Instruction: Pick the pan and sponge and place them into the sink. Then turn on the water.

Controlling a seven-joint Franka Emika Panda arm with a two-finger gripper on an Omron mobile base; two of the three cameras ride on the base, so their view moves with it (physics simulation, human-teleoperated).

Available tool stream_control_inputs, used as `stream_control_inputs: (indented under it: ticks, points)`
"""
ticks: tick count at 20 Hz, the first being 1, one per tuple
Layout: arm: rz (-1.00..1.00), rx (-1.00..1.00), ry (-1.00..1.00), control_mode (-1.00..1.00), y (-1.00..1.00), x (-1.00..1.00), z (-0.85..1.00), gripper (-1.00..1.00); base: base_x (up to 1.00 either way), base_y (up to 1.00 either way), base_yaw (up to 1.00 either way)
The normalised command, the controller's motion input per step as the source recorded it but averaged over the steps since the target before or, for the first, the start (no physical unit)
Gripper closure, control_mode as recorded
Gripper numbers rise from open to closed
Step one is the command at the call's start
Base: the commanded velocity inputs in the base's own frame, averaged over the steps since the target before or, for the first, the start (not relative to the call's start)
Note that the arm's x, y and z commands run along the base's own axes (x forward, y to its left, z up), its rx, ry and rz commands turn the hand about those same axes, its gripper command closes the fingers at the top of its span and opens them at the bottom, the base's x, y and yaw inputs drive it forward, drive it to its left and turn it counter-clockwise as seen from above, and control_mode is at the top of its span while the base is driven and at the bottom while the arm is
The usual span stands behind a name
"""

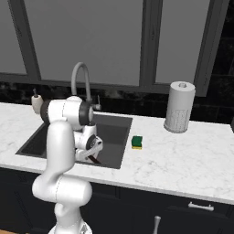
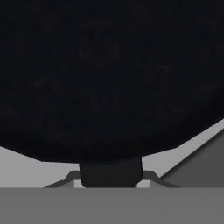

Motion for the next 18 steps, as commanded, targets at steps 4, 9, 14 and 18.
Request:
stream_control_inputs:
  ticks: [4,9,14,18]
  points:
    - [0.01,0.0,0.0,-1.0,0.03,0.15,-0.42,1.0,0.0,0.0,0.0]
    - [0.01,0.0,-0.01,-1.0,0.0,0.13,-0.37,1.0,0.0,0.0,0.0]
    - [0.0,0.0,-0.06,-1.0,0.0,0.2,-0.23,1.0,0.0,0.0,0.0]
    - [0.0,0.0,-0.01,-1.0,0.08,0.09,-0.06,1.0,0.0,0.0,0.0]
